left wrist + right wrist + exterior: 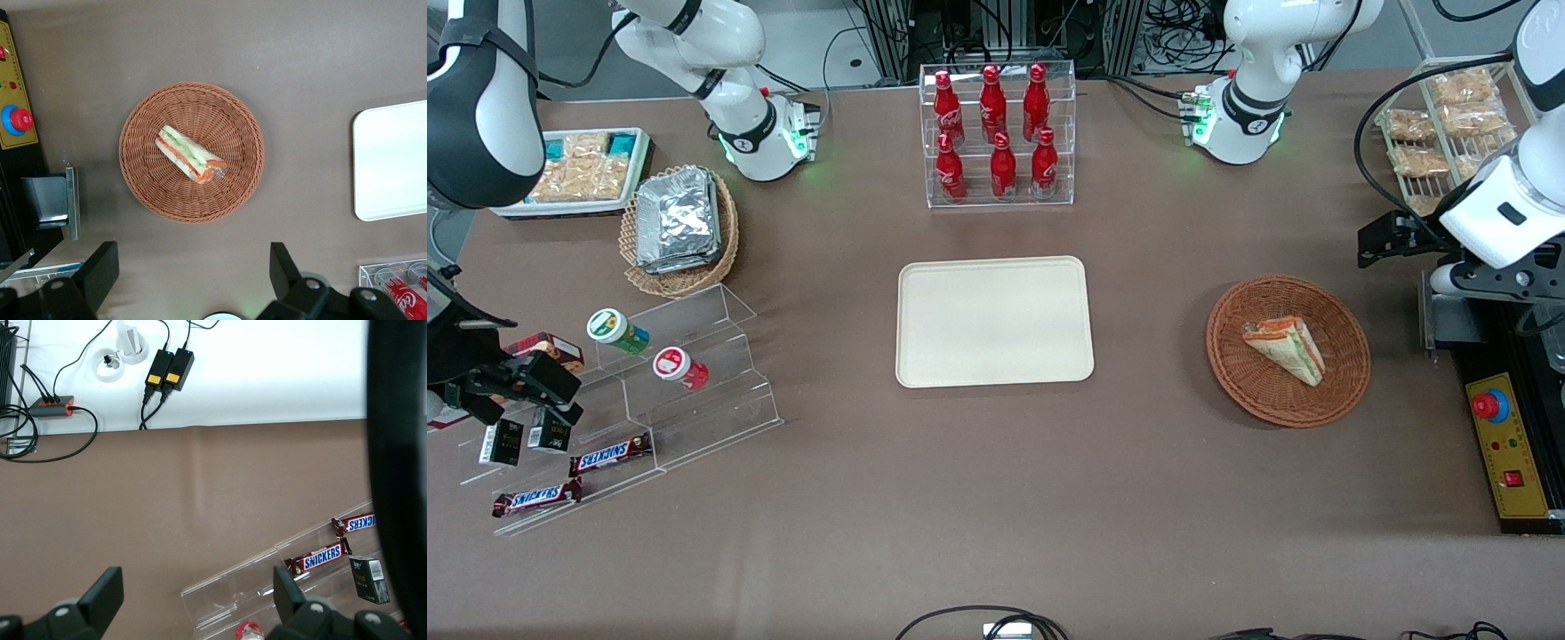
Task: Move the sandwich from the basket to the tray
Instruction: 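Move the left gripper over the sandwich in the wicker basket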
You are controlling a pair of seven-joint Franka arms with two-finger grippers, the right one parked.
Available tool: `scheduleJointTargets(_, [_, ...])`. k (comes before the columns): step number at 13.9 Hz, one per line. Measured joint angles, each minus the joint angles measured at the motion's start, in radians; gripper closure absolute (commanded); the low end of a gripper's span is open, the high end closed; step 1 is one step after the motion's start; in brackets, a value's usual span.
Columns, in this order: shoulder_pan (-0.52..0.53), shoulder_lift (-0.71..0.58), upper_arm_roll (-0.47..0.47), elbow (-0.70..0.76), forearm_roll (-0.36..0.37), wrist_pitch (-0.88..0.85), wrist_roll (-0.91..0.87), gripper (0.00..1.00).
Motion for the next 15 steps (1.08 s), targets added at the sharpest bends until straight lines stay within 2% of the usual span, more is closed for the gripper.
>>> scheduleJointTargets(8, [0.000,0.009,0.022,-0.031,0.036,0.009,-0.015,0.00])
scheduleJointTargets(15, [0.000,0.020,0.023,-0.311,0.044,0.286,-0.264,0.00])
